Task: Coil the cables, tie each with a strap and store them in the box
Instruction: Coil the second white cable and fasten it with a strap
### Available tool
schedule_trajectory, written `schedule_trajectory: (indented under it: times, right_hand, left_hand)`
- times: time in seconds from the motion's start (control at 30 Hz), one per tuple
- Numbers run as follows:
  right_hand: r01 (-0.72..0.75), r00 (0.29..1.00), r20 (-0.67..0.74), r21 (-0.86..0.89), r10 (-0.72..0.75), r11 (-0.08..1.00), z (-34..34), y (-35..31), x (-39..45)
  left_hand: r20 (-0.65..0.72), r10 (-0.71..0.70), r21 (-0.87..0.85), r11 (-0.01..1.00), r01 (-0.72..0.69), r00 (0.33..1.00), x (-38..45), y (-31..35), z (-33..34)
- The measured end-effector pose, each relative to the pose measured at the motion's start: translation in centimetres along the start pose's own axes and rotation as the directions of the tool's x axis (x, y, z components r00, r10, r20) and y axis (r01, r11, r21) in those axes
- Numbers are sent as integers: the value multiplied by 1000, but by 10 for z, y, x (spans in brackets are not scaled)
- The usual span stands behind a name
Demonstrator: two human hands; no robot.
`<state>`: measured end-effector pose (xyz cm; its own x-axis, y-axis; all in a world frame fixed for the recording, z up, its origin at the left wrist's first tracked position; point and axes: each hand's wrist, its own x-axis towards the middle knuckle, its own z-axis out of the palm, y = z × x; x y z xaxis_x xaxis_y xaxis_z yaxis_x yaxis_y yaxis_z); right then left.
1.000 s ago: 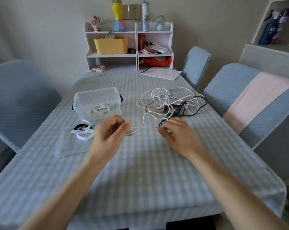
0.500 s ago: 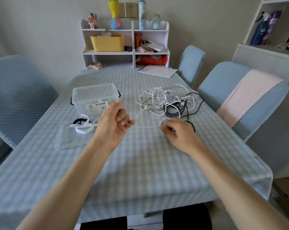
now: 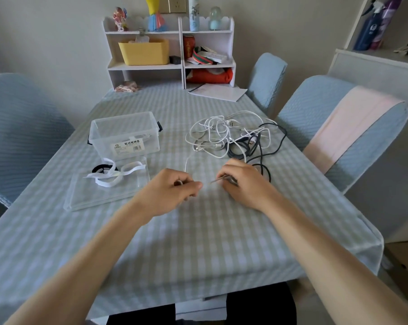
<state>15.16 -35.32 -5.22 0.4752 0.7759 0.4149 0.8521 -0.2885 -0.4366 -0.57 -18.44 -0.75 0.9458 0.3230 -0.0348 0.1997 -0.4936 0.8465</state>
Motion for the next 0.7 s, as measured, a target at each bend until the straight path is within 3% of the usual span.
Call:
schedule_trajectory:
  times: [0.1, 0.27, 0.4, 0.5, 0.6, 0.7]
  right_hand:
    - [-52, 998, 24, 35, 51, 998, 1, 5, 5]
    - [-86, 996, 6, -20, 86, 996, 1, 12, 2]
    - [-145, 989, -42, -42, 143, 989, -10, 16, 2]
    - [-184, 980, 66, -37, 186, 982, -18, 13, 1]
    - [-239, 945, 222, -36, 241, 970, -28, 7, 3]
    - [-243, 938, 240, -58, 250, 968, -39, 0, 7]
  left_hand:
    - [-21, 3, -168, 986, -6, 1000, -8, -2, 1]
    - [-151, 68, -93, 992, -83, 986, -7, -8, 1]
    - [-299, 235, 310, 941, -140, 925, -9, -9, -13]
    - [-320, 277, 583, 812, -43, 906, -2, -10, -18]
    - [-293, 299, 612, 788, -62, 908, 20, -5, -23]
    - [-236, 238, 603, 796, -50, 942, 61, -9, -23]
